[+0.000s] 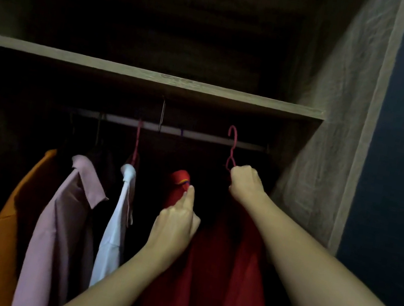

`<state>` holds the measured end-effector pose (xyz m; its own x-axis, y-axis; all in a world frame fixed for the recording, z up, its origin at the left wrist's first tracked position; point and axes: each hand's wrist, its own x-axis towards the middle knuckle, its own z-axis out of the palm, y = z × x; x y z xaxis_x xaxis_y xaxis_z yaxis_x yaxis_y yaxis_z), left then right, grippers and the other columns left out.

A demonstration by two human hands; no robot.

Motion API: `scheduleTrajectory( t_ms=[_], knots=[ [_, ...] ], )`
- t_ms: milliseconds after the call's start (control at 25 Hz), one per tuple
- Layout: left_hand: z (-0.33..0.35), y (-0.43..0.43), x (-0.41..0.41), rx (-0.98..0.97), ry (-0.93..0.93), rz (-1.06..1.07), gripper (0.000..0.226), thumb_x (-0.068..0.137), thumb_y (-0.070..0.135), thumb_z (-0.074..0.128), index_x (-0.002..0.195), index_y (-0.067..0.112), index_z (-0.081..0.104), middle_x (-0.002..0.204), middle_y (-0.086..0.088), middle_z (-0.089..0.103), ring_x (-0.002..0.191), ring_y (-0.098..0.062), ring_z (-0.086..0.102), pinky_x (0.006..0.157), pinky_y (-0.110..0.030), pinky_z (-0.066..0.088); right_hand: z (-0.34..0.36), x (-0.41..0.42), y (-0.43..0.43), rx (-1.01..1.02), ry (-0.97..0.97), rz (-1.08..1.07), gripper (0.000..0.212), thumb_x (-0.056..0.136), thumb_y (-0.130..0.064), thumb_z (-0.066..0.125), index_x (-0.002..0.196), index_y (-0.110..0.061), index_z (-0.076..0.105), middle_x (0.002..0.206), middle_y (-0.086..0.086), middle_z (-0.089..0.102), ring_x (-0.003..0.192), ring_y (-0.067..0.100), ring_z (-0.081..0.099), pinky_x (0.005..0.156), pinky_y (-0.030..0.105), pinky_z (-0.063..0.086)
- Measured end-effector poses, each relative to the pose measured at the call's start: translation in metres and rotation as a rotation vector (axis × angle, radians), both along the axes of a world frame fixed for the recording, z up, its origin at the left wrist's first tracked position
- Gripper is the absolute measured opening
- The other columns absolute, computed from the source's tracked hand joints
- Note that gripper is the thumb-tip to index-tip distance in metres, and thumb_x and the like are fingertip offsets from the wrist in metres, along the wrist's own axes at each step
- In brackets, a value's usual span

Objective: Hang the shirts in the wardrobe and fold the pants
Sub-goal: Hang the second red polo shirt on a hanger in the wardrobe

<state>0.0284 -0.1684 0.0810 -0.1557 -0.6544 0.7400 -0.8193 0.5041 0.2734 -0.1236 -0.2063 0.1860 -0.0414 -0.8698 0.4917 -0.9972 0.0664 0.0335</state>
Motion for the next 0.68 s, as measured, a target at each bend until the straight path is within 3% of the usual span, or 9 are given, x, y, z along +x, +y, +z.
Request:
scheduleTrajectory(
  t_ms=[320,480,600,680],
  knots=[
    [-0.005,-0.003,0.001,-0.103,-0.002,-0.014,0.066,0.079,0.031,0.032,0.136,-0.001,0.043,0.101,-0.019,0.070,0.067,-0.035,0.068,0.053,-0.037,0.054,-0.011,0.009,-0.040,0.167,-0.002,0.042,0.031,0.094,-0.011,0.047,0.123,-0.002,0.055,0.128,0.017,0.056,0.119,0.030,0.055,0.095,0.036,0.046],
    [-0.004,-0.002,0.003,-0.027,-0.030,-0.012,0.062,0.084,0.025,0.039,0.141,0.002,0.036,0.108,-0.018,0.067,0.075,-0.036,0.068,0.061,-0.039,0.056,-0.012,0.010,-0.044,0.173,0.006,0.054,0.032,0.094,-0.014,0.049,0.122,-0.002,0.056,0.127,0.017,0.057,0.117,0.030,0.056,0.093,0.036,0.048],
    [0.002,0.002,0.004,0.051,-0.081,0.043,0.063,0.093,0.025,0.045,0.149,0.009,0.019,0.139,-0.015,0.049,0.101,-0.036,0.064,0.082,-0.041,0.051,-0.006,0.010,-0.033,0.077,-0.007,0.061,0.035,0.093,-0.026,0.051,0.118,-0.003,0.058,0.121,0.017,0.059,0.113,0.032,0.058,0.087,0.036,0.050],
    [0.005,0.017,0.004,0.122,-0.097,0.057,0.067,0.095,0.035,0.042,0.150,0.015,0.009,0.146,-0.011,0.041,0.111,-0.034,0.059,0.090,-0.040,0.046,-0.003,0.011,-0.021,-0.053,-0.028,0.089,0.033,0.091,-0.024,0.050,0.112,-0.002,0.061,0.116,0.019,0.061,0.109,0.036,0.059,0.084,0.037,0.051]
  ],
)
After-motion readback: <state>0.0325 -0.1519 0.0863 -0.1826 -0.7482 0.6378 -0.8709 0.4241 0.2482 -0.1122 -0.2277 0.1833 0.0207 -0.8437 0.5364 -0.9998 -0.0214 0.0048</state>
